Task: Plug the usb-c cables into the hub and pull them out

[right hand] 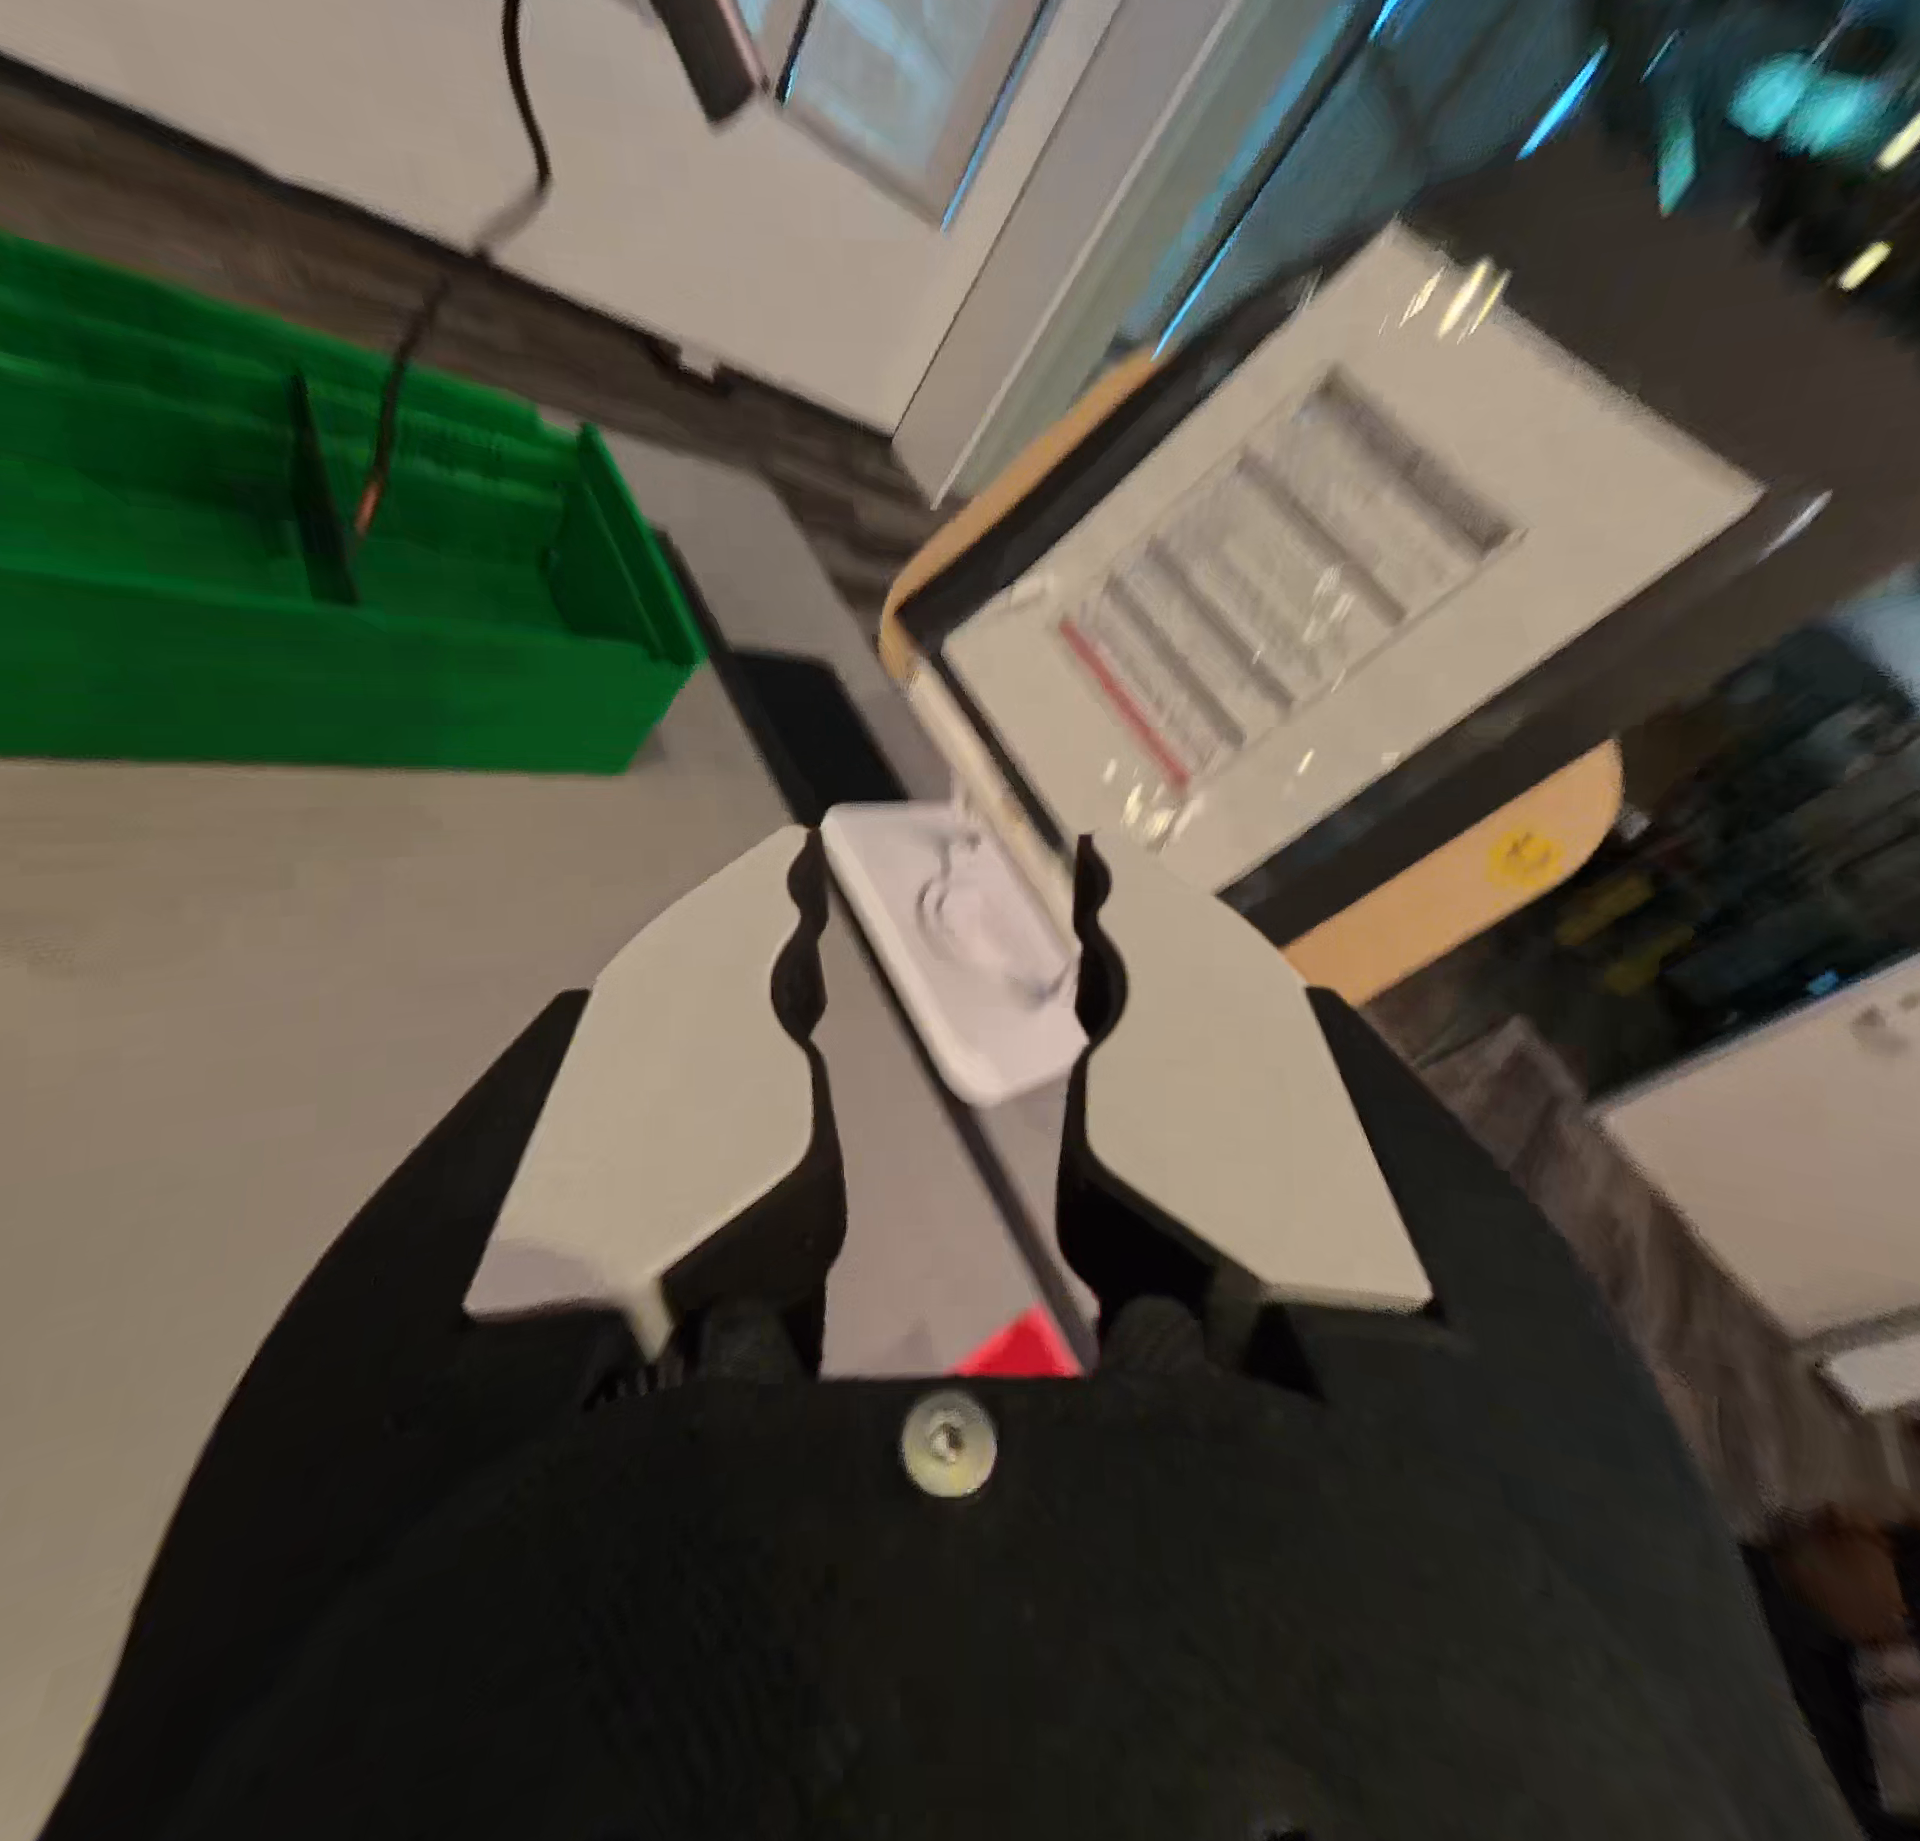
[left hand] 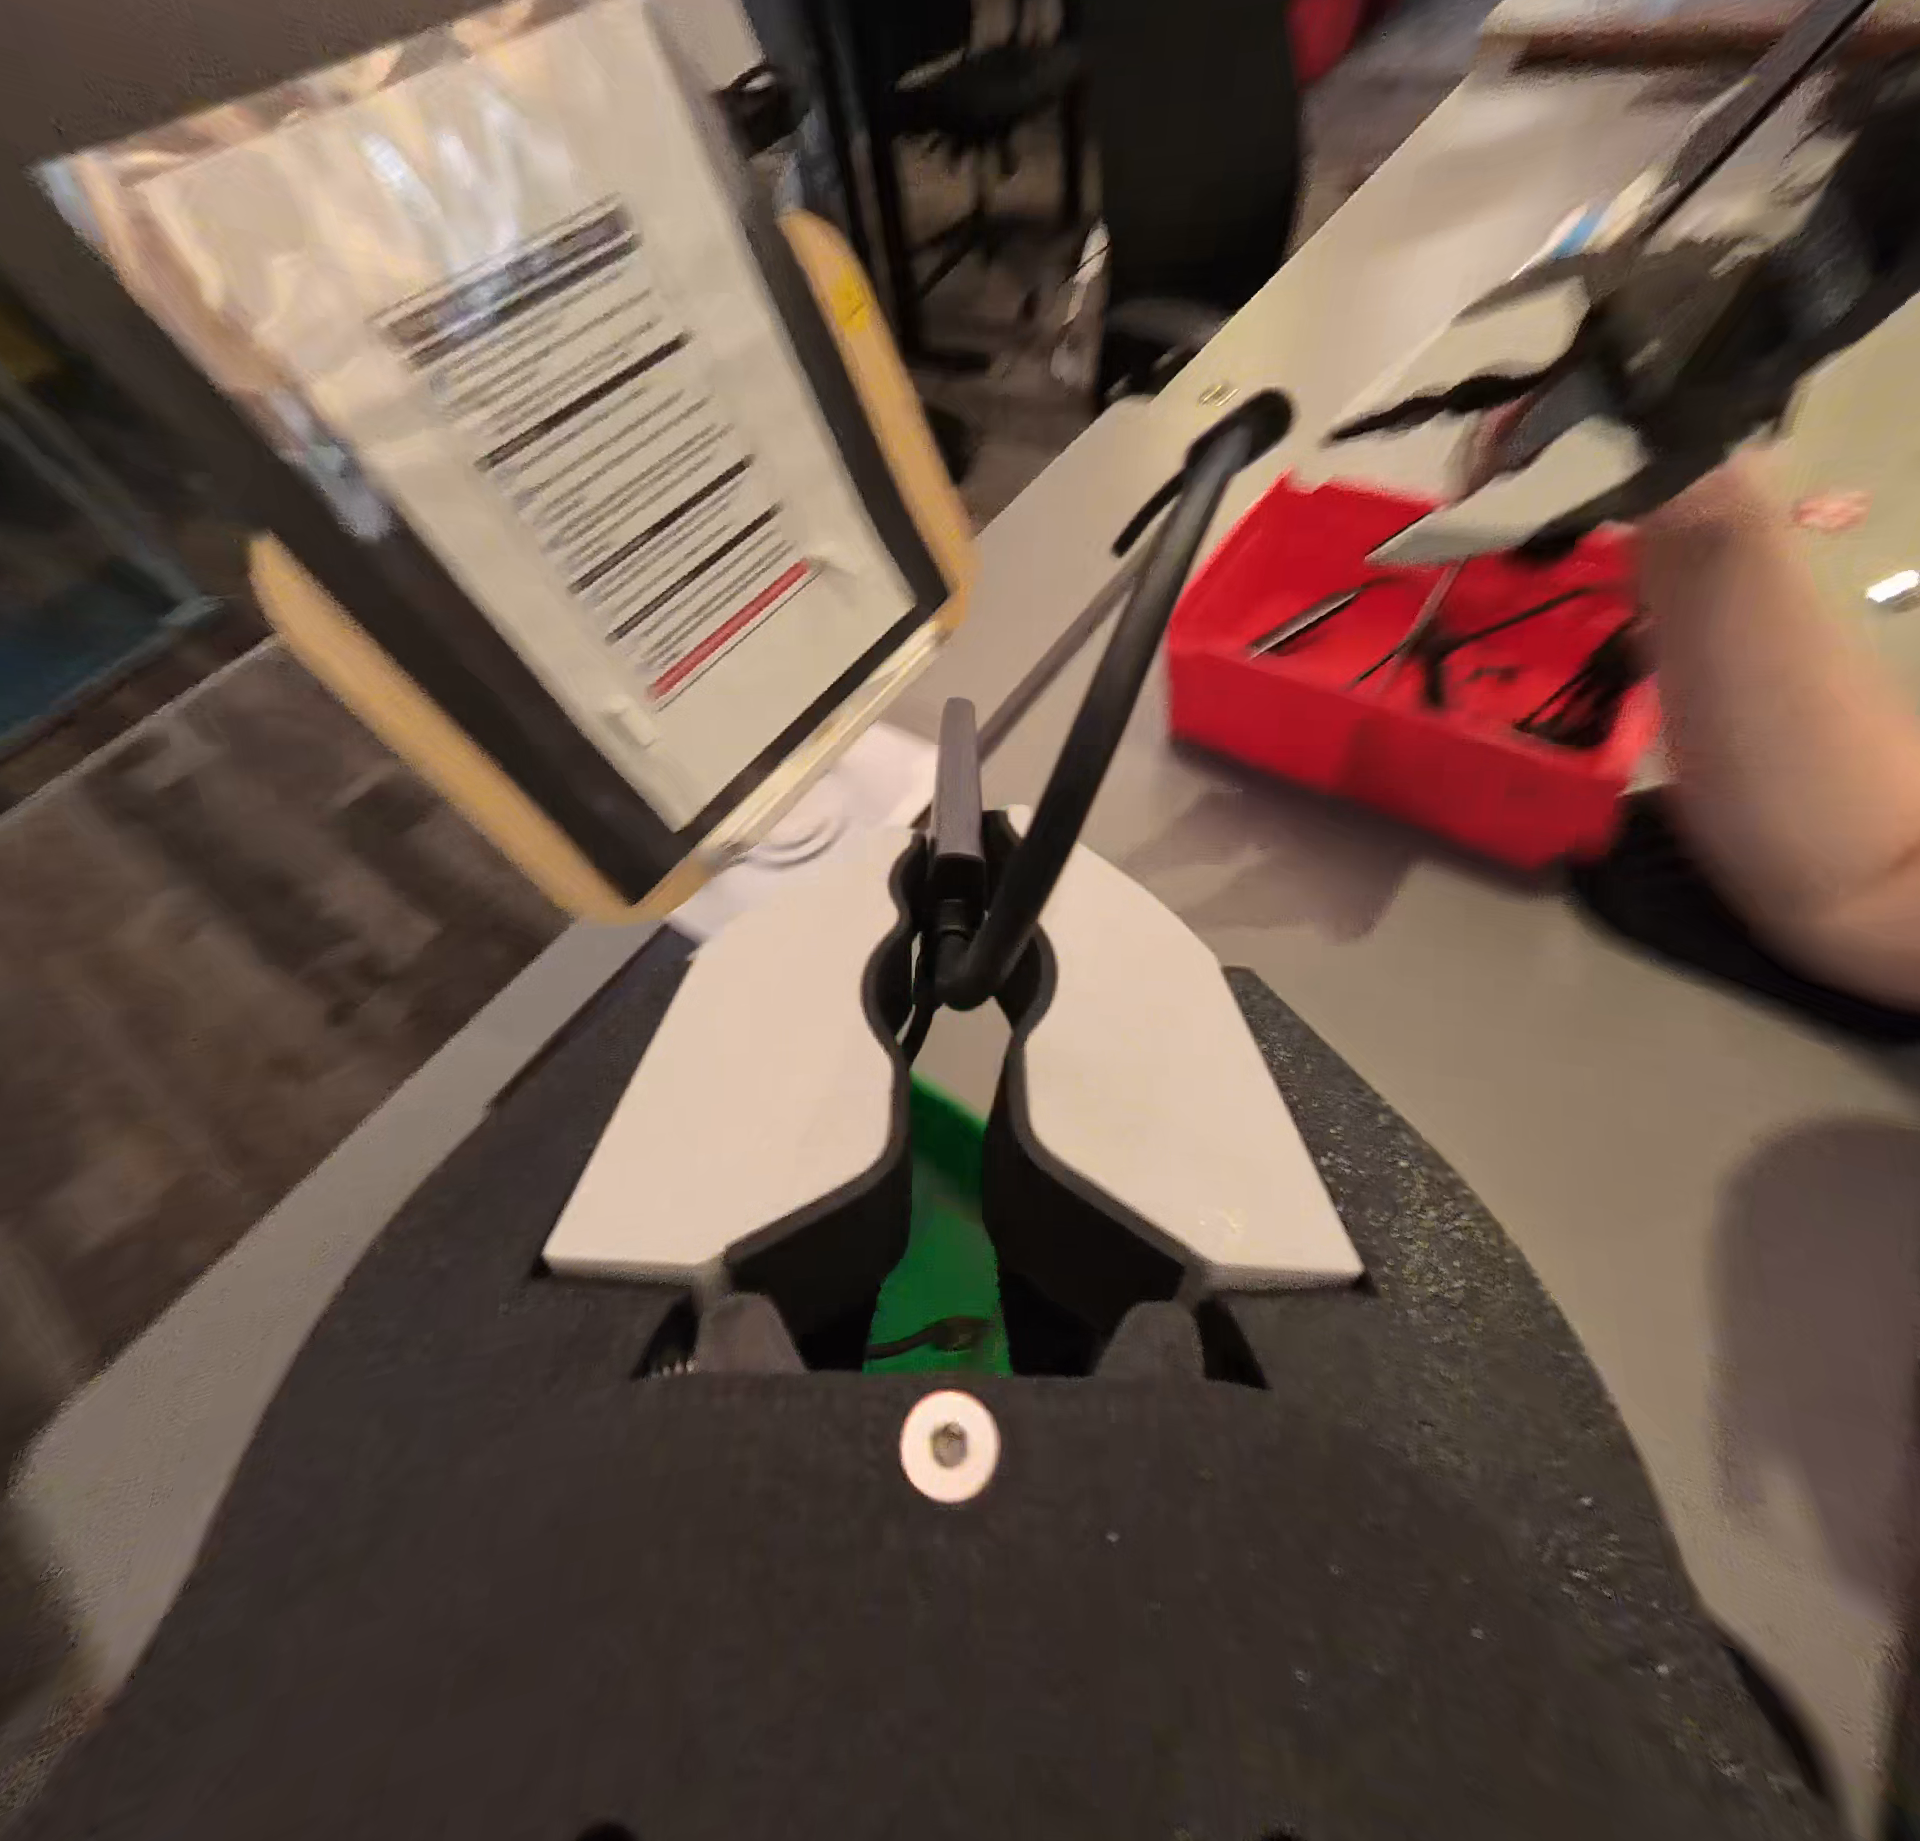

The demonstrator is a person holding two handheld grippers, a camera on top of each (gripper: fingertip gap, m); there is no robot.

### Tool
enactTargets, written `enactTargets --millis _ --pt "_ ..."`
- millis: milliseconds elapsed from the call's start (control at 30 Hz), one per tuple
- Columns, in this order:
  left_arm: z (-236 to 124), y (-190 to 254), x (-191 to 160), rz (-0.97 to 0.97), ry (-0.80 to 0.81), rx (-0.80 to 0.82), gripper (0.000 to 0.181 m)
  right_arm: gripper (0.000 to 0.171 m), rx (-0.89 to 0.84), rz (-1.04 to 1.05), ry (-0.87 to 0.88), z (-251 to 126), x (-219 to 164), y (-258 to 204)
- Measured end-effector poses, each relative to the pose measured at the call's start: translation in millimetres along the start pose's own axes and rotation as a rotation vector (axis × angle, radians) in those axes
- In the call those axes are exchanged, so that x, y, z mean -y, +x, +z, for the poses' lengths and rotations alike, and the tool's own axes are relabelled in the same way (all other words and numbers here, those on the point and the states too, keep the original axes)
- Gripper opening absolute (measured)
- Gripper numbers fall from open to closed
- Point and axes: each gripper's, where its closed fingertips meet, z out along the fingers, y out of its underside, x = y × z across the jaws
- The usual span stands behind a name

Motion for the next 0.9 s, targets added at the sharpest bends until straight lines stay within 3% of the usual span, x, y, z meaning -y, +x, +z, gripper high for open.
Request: enactTargets --millis 167,267,400,467,533,633,700,767,900 --pt "19.5 76.1 50.7 -0.186 0.105 -0.257 0.009 0.055 -0.198 -0.283 0.364 -2.1 89.5 -31.2" --pt "36.1 116.4 64.9 -0.265 0.119 -0.386 0.009 0.051 -0.327 -0.459 0.507 -13.6 123.1 -55.9" --pt "59.1 155.5 67.2 -0.306 0.070 -0.520 0.009 0.054 -0.474 -0.518 0.441 -21.4 132.9 -48.0" --pt "66.3 169.0 67.8 -0.329 0.053 -0.575 0.009 0.052 -0.440 -0.514 0.385 -21.9 127.6 -45.1" --pt "72.1 177.1 66.5 -0.326 0.037 -0.593 0.009 0.027 -0.379 -0.496 0.327 -21.5 117.7 -43.4" --pt "76.9 183.6 61.8 -0.276 0.018 -0.608 0.009 0.024 -0.234 -0.415 0.313 -23.8 109.2 -47.5" --pt "77.9 183.2 56.0 -0.227 0.010 -0.595 0.015 0.024 -0.128 -0.323 0.292 -23.5 103.8 -50.3" --pt "76.2 171.1 49.5 -0.152 0.026 -0.499 0.044 0.024 -0.068 -0.235 0.288 -23.6 98.8 -47.8" --pt "56.2 123.8 43.1 0.188 0.175 -0.071 0.055 0.023 0.112 -0.010 0.295 -21.2 84.3 -45.6"
